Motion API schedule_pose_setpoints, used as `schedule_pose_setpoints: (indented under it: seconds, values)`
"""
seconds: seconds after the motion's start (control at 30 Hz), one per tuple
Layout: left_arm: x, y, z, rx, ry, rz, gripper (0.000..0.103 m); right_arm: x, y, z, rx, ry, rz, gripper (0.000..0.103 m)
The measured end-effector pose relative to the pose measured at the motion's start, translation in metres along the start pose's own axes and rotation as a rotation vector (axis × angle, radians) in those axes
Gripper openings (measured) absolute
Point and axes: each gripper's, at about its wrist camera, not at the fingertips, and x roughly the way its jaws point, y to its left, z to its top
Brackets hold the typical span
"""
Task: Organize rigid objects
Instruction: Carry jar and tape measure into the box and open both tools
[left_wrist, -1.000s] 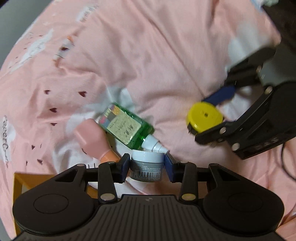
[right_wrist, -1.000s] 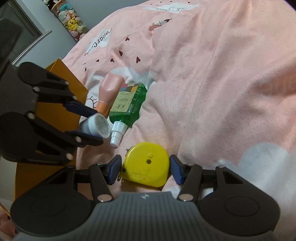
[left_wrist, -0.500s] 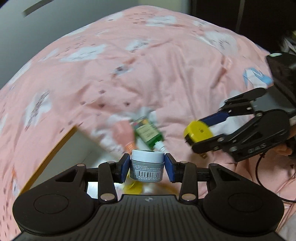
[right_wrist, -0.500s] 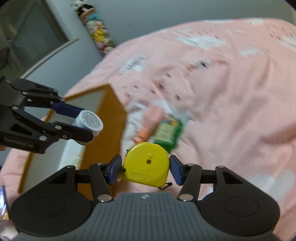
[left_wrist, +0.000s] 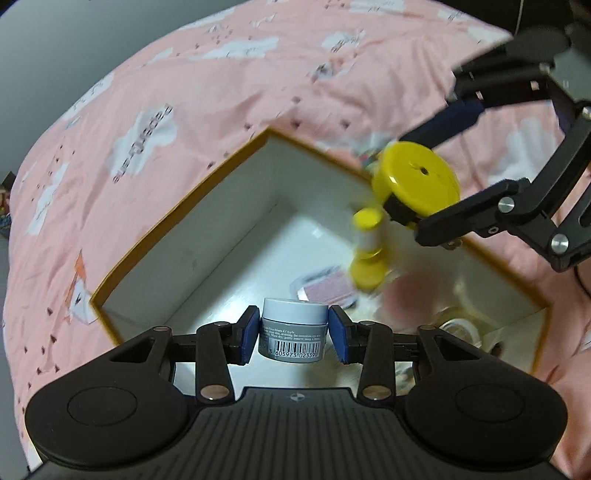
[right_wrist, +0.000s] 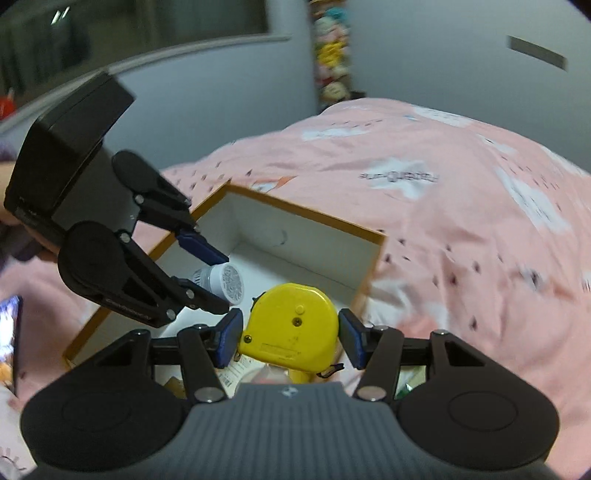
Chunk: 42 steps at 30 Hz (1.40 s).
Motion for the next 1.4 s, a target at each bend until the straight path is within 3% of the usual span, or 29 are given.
schedule_pose_setpoints:
  seconds: [0.33, 0.57, 0.77, 0.93, 1.4]
  values:
    - [0.017, 0.023, -0.007, 0.062, 0.027, 0.028, 0.046, 0.099, 0.027, 0.038, -0.327, 0.191, -0.092, 0.056]
    - [0.032, 0.027, -0.01, 0.068, 0.019, 0.002, 0.046, 0.15, 0.021, 0.04, -0.477, 0.312, -0.167, 0.056]
    - [0.043, 0.029, -0.01, 0.057, 0.009, -0.02, 0.046, 0.173, 0.017, 0.032, -0.519, 0.374, -0.166, 0.056]
    - [0.052, 0.025, -0.007, 0.058, 0.012, -0.036, 0.046, 0.179, 0.019, 0.027, -0.586, 0.374, -0.205, 0.054]
    - [0.072, 0.016, -0.004, 0.038, 0.086, -0.033, 0.046, 0.149, 0.02, 0.029, -0.537, 0.313, -0.183, 0.056]
